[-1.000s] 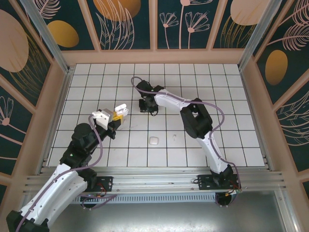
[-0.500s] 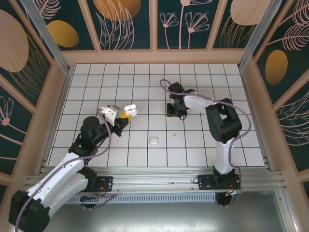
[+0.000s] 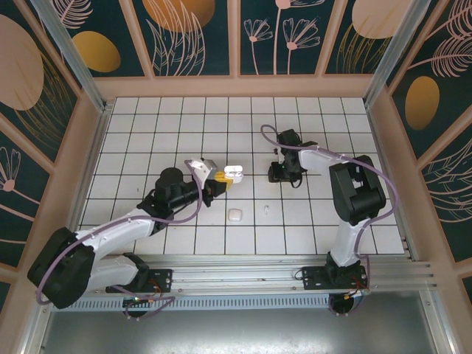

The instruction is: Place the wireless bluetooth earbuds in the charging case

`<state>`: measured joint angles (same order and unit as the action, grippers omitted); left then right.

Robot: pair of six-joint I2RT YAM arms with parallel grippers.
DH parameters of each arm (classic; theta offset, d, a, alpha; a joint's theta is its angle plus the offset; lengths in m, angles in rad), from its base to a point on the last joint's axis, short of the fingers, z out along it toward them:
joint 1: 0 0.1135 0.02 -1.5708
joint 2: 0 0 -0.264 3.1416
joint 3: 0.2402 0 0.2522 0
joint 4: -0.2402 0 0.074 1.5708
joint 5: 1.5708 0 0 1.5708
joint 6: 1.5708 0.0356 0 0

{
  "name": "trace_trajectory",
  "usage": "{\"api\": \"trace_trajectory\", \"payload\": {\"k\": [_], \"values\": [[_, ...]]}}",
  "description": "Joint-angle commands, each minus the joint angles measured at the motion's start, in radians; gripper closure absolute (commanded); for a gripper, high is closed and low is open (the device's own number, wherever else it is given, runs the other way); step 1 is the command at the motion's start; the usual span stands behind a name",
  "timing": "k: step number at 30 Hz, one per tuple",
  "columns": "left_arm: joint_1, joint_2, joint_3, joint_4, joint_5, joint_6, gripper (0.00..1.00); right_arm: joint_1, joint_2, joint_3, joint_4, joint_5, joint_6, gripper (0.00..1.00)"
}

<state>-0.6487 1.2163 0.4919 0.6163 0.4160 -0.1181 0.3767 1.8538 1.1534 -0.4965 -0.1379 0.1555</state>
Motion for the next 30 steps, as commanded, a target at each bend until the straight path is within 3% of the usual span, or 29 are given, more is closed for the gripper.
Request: {"api": "trace_trajectory", "payload": {"k": [1,6,11,19,30], "values": [[-0.019,0.038,0.024,0.177,0.03,-0.026,1.0,-0.013,-0.065,-0.043,-0.021,0.033,0.011,0.54],[-0.029,0.134,-0.009,0.321,0.137,-0.008,1.0,-0.016,-0.14,-0.057,-0.048,0.074,0.102,0.52],[-0.032,0.211,-0.029,0.468,0.194,-0.063,1.0,-0.016,-0.227,-0.124,0.002,0.037,0.2,0.51],[-0.044,0.249,-0.013,0.487,0.159,-0.074,1.0,0.006,-0.198,-0.168,0.104,0.04,0.395,0.52],[-0.045,0.217,-0.026,0.4,0.112,-0.046,1.0,0.049,-0.093,-0.1,0.105,0.103,0.403,0.52]]}}
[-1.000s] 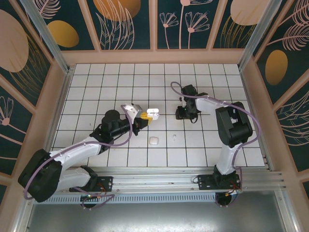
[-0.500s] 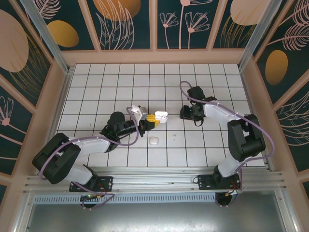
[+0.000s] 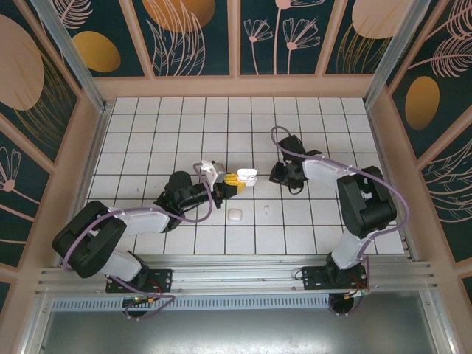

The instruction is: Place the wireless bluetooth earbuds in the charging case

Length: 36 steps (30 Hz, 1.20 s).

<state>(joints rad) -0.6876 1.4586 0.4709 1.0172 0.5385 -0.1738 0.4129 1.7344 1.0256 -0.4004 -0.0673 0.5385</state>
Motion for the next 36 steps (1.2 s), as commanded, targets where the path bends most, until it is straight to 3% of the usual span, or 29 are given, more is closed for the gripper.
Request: {"api": "trace_trajectory", "payload": {"k": [1,20,36], "values": [[-0.006,-0.028,-0.006,0.0,-0.011,0.008,1.0,0.015,0.034,0.03,0.009,0.035,0.02,0.52],[-0.006,-0.047,0.0,-0.055,-0.032,0.023,1.0,0.018,0.134,0.113,-0.006,0.029,-0.002,0.57],[-0.005,-0.044,-0.003,-0.069,-0.032,0.018,1.0,0.022,0.166,0.165,-0.051,0.048,-0.029,0.75]]}}
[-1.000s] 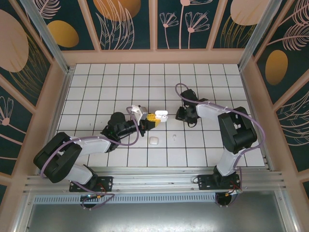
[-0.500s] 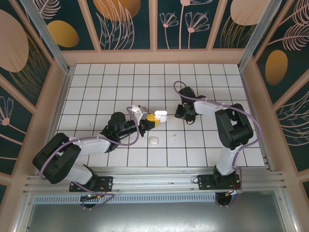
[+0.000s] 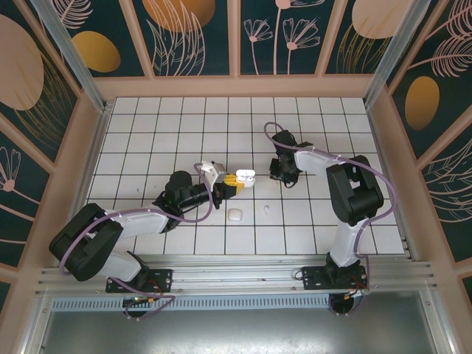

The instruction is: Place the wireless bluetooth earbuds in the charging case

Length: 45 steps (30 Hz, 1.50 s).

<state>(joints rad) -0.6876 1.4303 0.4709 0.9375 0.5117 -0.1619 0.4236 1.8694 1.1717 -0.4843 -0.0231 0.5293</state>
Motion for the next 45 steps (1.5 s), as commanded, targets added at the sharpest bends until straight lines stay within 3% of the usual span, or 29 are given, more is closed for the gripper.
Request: {"api": "trace_trajectory", "payload": {"k": [1,10,22,36,45], "values": [[-0.006,-0.017,-0.005,0.011,-0.006,0.005,1.0,0.011,0.025,0.02,0.029,0.01,-0.02,0.76],[-0.005,-0.026,-0.008,0.006,-0.008,0.0,1.0,0.016,-0.08,0.002,0.019,0.085,-0.02,0.77],[-0.006,-0.02,0.051,0.007,-0.015,0.004,1.0,0.032,-0.385,-0.056,0.064,0.191,0.012,0.76],[-0.017,0.091,0.214,0.067,-0.073,-0.043,1.0,0.178,-0.807,-0.207,0.348,0.227,0.031,0.75],[-0.042,0.126,0.273,0.053,-0.131,-0.054,1.0,0.265,-0.868,-0.257,0.498,0.188,0.008,0.74]]}}
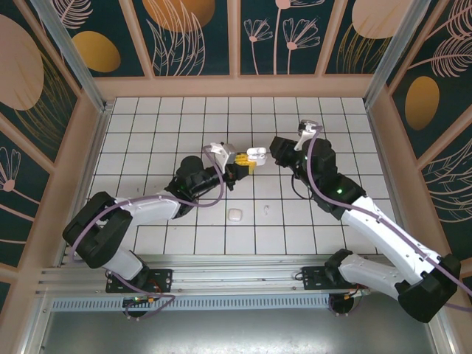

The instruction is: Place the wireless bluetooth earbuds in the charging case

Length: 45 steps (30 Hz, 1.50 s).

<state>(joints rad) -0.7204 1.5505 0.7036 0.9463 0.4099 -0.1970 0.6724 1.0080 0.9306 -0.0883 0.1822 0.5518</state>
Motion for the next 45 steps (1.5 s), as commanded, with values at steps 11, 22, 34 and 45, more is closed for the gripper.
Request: {"api": "trace_trajectory", "payload": {"k": [11,22,34,45], "values": [[-0.016,0.003,0.069,0.017,-0.075,-0.031,1.0,0.069,0.063,-0.039,0.22,-0.064,-0.024,0.74],[-0.035,-0.006,0.089,-0.018,-0.152,-0.026,1.0,0.091,0.11,-0.041,0.244,-0.017,0.004,0.74],[-0.053,-0.016,0.096,-0.008,-0.201,-0.04,1.0,0.099,0.1,-0.094,0.28,0.042,0.067,0.74],[-0.069,-0.026,0.09,-0.013,-0.222,-0.042,1.0,0.099,0.07,-0.162,0.41,0.03,0.127,0.73]]}}
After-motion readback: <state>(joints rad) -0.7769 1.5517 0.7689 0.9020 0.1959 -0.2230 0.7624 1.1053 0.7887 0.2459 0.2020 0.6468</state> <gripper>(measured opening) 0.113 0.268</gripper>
